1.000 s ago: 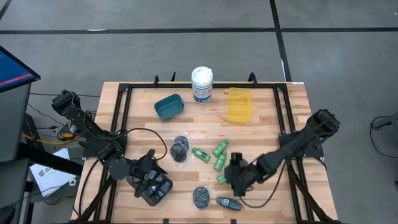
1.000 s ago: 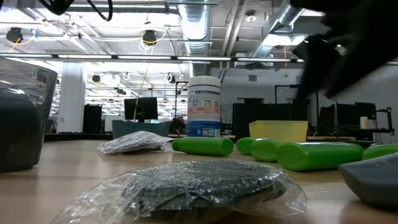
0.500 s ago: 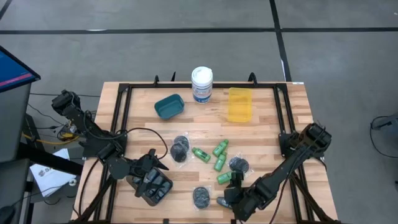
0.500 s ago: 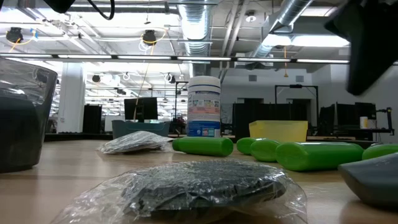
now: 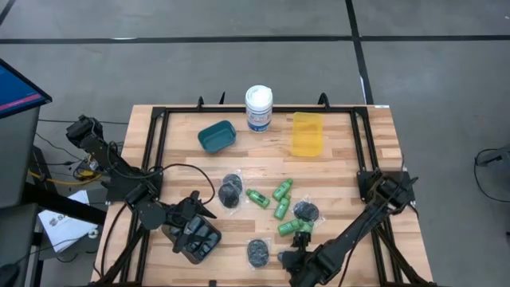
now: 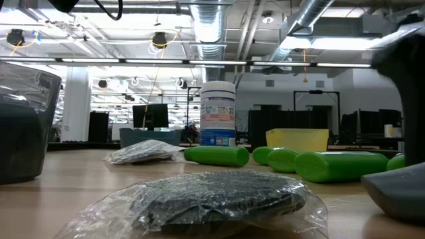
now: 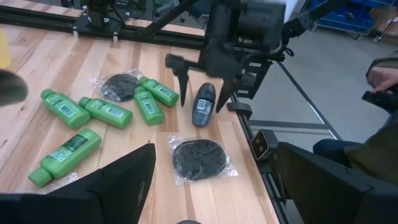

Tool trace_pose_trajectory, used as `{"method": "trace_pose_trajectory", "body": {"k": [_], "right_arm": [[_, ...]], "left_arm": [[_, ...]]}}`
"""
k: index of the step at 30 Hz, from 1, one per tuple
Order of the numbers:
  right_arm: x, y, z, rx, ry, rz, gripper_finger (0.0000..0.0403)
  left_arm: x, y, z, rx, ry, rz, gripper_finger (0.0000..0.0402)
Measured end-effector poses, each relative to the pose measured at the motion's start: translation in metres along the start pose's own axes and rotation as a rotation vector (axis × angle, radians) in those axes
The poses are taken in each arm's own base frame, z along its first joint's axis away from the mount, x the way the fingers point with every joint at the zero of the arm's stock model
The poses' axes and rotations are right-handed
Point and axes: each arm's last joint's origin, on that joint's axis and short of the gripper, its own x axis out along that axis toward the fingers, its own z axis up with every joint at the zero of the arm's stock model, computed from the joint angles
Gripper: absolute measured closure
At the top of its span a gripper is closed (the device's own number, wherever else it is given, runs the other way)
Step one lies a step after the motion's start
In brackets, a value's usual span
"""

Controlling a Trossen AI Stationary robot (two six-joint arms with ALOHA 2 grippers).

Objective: Pick & Place Travel size toiletries
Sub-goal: Put the black deodorant into the black bin

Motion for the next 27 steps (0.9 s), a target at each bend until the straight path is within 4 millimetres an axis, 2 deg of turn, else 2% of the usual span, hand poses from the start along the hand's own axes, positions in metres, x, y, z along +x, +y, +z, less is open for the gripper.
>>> {"method": "trace_pose_trajectory", "body": {"k": [4, 7, 10, 15, 20, 23, 25, 27], "right_arm": [[0.012, 0.001, -0.004, 0.038, 0.044, -0.016, 0.0046], [0.012, 0.001, -0.005, 0.045, 0.052, -0.016, 0.0068], [0.01, 0.002, -0.006, 0.061, 0.05, -0.016, 0.0112], [0.006, 0.0, -0.006, 0.038, 0.058, -0.017, 0.0209], [0.007, -0.003, -0.003, -0.074, 0.04, -0.034, 0.0208], [0.002, -0.011, 0.002, -0.172, -0.045, -0.147, 0.0208], [-0.008, -0.019, 0.015, -0.189, -0.15, -0.206, 0.0208], [-0.03, -0.03, 0.029, -0.203, -0.264, -0.276, 0.0208]], "left_arm": [[0.0, 0.0, 0.0, 0.0, -0.001, 0.0, 0.0073], [0.0, 0.0, 0.0, -0.002, -0.002, -0.001, 0.0073], [0.0, 0.0, 0.0, -0.002, -0.003, -0.001, 0.0073], [0.0, 0.0, 0.0, -0.001, -0.002, -0.001, 0.0073], [0.0, 0.0, 0.0, 0.0, -0.003, 0.002, 0.0073], [0.0, 0.001, 0.001, 0.006, -0.024, 0.045, 0.0073], [0.0, 0.002, 0.001, 0.038, -0.041, 0.082, 0.0073], [0.0, 0.003, 0.003, 0.091, -0.059, 0.117, 0.0073]]}}
